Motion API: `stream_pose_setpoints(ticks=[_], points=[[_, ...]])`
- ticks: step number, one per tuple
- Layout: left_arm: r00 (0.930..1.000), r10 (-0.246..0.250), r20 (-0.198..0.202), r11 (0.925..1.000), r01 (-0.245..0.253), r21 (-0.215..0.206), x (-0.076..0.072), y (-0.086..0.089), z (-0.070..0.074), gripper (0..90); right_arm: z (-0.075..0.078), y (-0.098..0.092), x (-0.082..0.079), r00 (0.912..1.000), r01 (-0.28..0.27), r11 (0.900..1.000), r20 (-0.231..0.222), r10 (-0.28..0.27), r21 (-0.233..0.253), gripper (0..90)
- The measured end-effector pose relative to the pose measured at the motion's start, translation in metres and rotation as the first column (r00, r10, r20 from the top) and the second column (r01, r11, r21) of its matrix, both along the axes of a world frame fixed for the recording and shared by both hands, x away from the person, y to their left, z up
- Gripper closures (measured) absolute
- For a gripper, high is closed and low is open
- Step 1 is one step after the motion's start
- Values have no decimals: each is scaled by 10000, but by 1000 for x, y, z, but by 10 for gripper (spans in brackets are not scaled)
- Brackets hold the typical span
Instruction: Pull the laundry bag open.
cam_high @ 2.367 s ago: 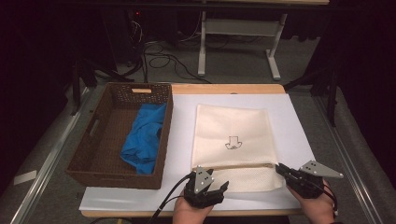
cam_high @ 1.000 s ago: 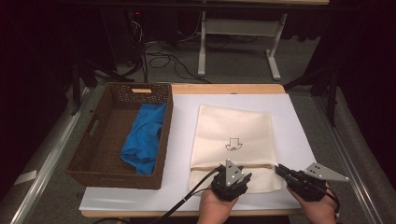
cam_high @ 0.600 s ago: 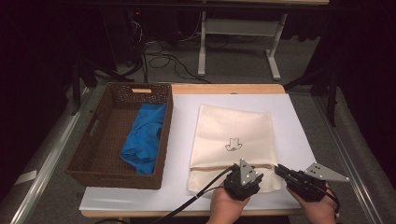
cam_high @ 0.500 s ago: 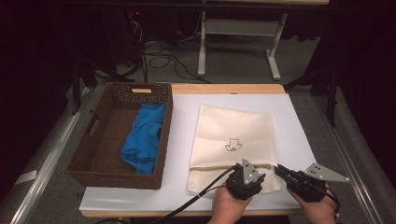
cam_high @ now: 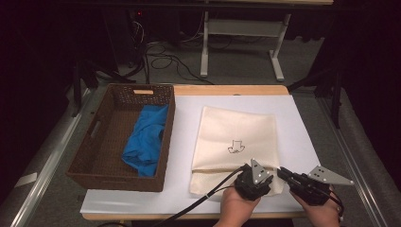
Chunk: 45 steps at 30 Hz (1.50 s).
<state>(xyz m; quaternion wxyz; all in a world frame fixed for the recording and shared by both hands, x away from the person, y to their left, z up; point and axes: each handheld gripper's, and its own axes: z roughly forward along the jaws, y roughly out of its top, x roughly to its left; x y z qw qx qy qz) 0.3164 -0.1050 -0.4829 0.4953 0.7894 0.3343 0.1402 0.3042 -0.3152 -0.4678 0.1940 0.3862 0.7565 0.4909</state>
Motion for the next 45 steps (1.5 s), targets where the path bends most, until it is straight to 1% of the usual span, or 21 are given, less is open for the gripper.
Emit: stream_pose_setpoints(ticks=[1,2,5,6,7,9,10,12,13,15,21,26,29,32,35,36,39,44,45], points=[[10000,5,-31,10000,-5,0,0,-1,0,601,0,0,0,10000,-45,10000,58,45,-26,844],[10000,41,-43,10000,-41,-13,0,-1,-1,603,0,1,-1,10000,-30,10000,-14,30,4,845],[9998,168,-55,9999,-168,27,1,-1,-2,661,0,1,-1,10000,-48,10000,-10,48,3,845],[9998,187,-62,9998,-187,38,1,-1,-2,661,0,1,-1,10000,-48,10000,-10,48,3,845],[9996,283,-57,9996,-283,33,2,-1,-3,706,0,1,-1,10000,-52,10000,22,52,-19,845],[9996,285,-40,9996,-285,79,2,-1,-3,758,0,0,-1,10000,-61,10000,50,61,-32,844],[9996,270,-17,9996,-270,100,2,0,-3,758,0,0,-1,10000,-61,10000,50,61,-32,844],[9993,357,52,9992,-358,178,2,0,-3,835,0,0,-1,10000,-58,10000,68,58,-25,843],[9995,319,63,9993,-320,168,2,1,-3,861,0,0,-1,10000,-44,10000,21,44,7,843],[9994,324,105,9992,-326,241,1,1,-3,865,0,0,-1,10000,-54,10000,57,54,-7,843],[9993,306,218,9991,-312,272,0,2,-3,869,0,0,-1,10000,-46,10000,23,46,54,839],[9993,278,264,9993,-284,226,-1,2,-4,870,-1,0,-1,9999,-135,9998,-49,136,160,817],[9994,191,273,9994,-198,273,-2,2,-4,869,-2,0,-1,9999,-143,9997,-94,144,180,802],[9995,148,279,9996,-155,239,-3,2,-4,869,-2,1,0,9998,-179,9998,-80,180,106,804],[9996,104,275,9997,-111,234,-3,3,-4,870,-3,2,0,9998,-109,9999,-176,109,13,822],[9996,85,262,9996,-92,253,-3,3,-4,869,-3,2,0,9999,-77,9999,-141,75,-92,828],[9997,86,240,9999,-89,122,-3,5,-4,869,-2,3,0,10000,-14,9996,-97,12,-265,838],[9997,124,221,9999,-126,55,-4,8,-5,869,-2,3,-1,9999,-20,9995,-134,16,-309,840],[9998,125,132,9999,-124,-87,-3,10,-6,868,-2,4,-1,9999,-33,9992,-98,29,-388,841]])
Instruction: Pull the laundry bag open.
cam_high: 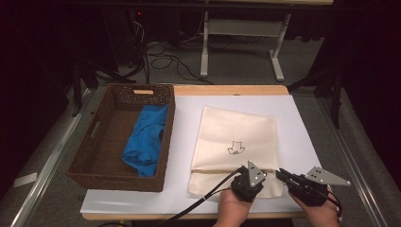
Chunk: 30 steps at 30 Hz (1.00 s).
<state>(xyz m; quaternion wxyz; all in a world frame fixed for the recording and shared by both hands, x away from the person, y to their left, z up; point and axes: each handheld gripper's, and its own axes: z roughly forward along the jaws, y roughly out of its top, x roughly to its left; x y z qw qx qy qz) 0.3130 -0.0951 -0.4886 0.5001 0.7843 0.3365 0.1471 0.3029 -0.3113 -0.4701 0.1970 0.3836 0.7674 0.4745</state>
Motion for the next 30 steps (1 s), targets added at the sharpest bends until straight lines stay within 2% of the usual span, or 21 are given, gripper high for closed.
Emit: stream_pose_setpoints(ticks=[13,15,16,17,18,21,23,30], points=[[9998,-102,-152,9998,100,-160,0,7,1,870,2,2,-2,10000,-19,9999,65,20,-157,848],[9999,91,-111,9999,-91,-50,-1,7,2,871,2,2,-2,10000,-11,9998,87,13,-179,849],[9996,248,-117,9997,-248,-26,0,9,1,872,3,-1,-3,9992,334,9992,238,-329,-213,852],[9989,370,-297,9991,-376,-187,2,14,-1,872,3,-1,-3,9992,334,9992,238,-329,-213,852],[9975,249,-664,9977,-289,-606,5,21,-4,871,4,-9,0,9994,355,9991,30,-356,214,851],[9985,318,-446,9987,-335,-374,3,20,-4,871,1,-8,0,9995,323,9995,40,-324,53,852],[9986,252,-455,9986,-273,-450,3,21,-5,871,3,-6,-1,9993,350,9994,112,-350,25,851],[9992,183,-347,9995,-192,-265,1,22,-4,869,0,-7,0,9996,274,9996,66,-273,-64,850]])
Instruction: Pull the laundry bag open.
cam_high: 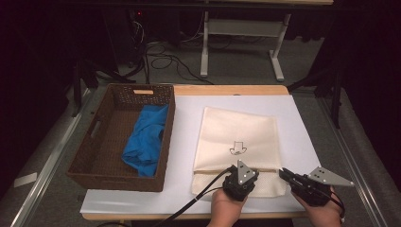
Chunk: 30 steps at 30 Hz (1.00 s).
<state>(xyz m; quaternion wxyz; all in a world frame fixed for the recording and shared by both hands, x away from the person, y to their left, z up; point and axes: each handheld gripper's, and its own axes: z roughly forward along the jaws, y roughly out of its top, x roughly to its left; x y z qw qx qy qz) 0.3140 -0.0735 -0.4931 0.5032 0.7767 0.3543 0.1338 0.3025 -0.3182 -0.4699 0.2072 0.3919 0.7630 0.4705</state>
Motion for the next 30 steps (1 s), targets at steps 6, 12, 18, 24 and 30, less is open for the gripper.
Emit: stream_pose_setpoints(ticks=[6,12,18,24,30], points=[[10000,11,4,10000,-11,17,0,1,0,868,0,0,0,10000,20,10000,12,-20,-63,850],[10000,-26,-31,10000,26,-26,0,2,-1,870,-1,1,-1,10000,2,10000,-30,-2,-100,851],[9999,-65,-83,10000,65,5,0,4,-2,871,-1,2,-1,9999,-40,10000,-138,40,-41,851],[9999,-69,-130,10000,68,-46,0,6,-2,871,-1,3,-1,9999,-44,10000,-136,43,-77,852],[9999,-101,-57,9999,101,56,0,7,-2,872,-1,3,-1,9997,-86,10000,-245,87,40,855]])
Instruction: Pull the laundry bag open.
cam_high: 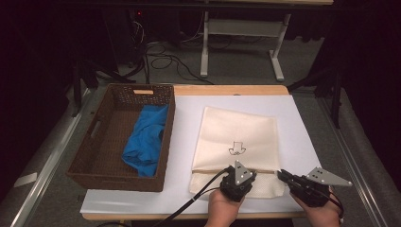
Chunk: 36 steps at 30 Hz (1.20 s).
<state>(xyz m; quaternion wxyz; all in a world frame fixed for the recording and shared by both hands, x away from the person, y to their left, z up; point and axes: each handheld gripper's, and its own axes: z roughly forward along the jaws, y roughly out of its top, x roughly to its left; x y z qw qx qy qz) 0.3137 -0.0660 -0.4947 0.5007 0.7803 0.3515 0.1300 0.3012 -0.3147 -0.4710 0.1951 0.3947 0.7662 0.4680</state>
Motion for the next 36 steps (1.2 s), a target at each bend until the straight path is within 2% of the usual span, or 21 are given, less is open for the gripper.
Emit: stream_pose_setpoints(ticks=[3,5,6,7,8,9,10,12,14,16,17,18,20,21,22,27,29,30,31,33,36], points=[[10000,15,-49,10000,-15,-33,0,0,0,872,0,1,0,10000,-28,10000,22,28,-48,856],[9995,307,-5,9994,-307,164,1,3,-1,873,0,1,0,10000,60,9999,79,-59,-108,859],[9993,294,-236,9994,-299,-200,4,10,-3,874,1,-1,-1,9995,258,9996,193,-256,-112,860],[9989,190,-422,9989,-208,-427,4,13,-4,873,2,-7,1,9993,366,9991,104,-368,213,859],[9991,265,-339,9992,-275,-305,3,12,-3,873,2,-8,2,9997,219,9991,-80,-216,370,859],[9993,311,-211,9995,-312,-63,2,12,-3,873,0,-7,1,9999,140,9997,-4,-140,213,859],[9992,322,-233,9995,-323,-49,2,13,-3,873,0,-3,-1,9999,105,9999,126,-105,-61,859],[9992,316,-230,9993,-321,-182,2,15,-3,873,1,-3,0,9999,133,9999,38,-133,28,859],[9994,307,-177,9994,-309,-125,1,15,-1,873,2,-2,0,9997,218,9998,123,-218,-30,859],[9979,630,-134,9980,-630,27,1,18,-2,873,2,-3,1,9993,333,9994,171,-332,-91,860],[9972,669,-321,9976,-675,-160,2,23,-3,873,2,-6,1,9981,552,9984,295,-549,-119,860],[9966,662,-481,9970,-679,-358,3,28,-5,873,3,-11,2,9980,608,9981,177,-610,140,860],[9972,672,-312,9976,-676,-115,0,30,-5,873,0,-15,3,9988,488,9985,-23,-488,257,860],[9975,658,-257,9978,-659,-12,-1,31,-5,872,0,-12,2,9992,402,9992,80,-402,13,860],[9973,657,-316,9977,-661,-131,-1,33,-6,873,1,-11,2,9992,383,9993,117,-384,40,860],[9969,725,-293,9973,-729,-113,-2,39,-6,872,1,-11,3,9991,411,9992,90,-411,30,860],[9940,1058,-286,9944,-1059,-6,-1,44,-7,872,1,-13,3,9983,557,9984,155,-556,-28,861],[9945,972,-386,9952,-976,-89,-1,49,-8,872,1,-15,4,9977,656,9978,150,-656,16,860],[9932,1095,-393,9940,-1097,-39,-1,52,-8,870,1,-18,4,9982,605,9981,42,-605,154,860],[9898,1359,-432,9907,-1358,66,0,60,-10,871,0,-21,4,9970,761,9971,117,-761,16,860],[9834,1731,-544,9849,-1726,139,0,77,-13,868,1,-26,4,9956,936,9955,90,-937,163,860]])
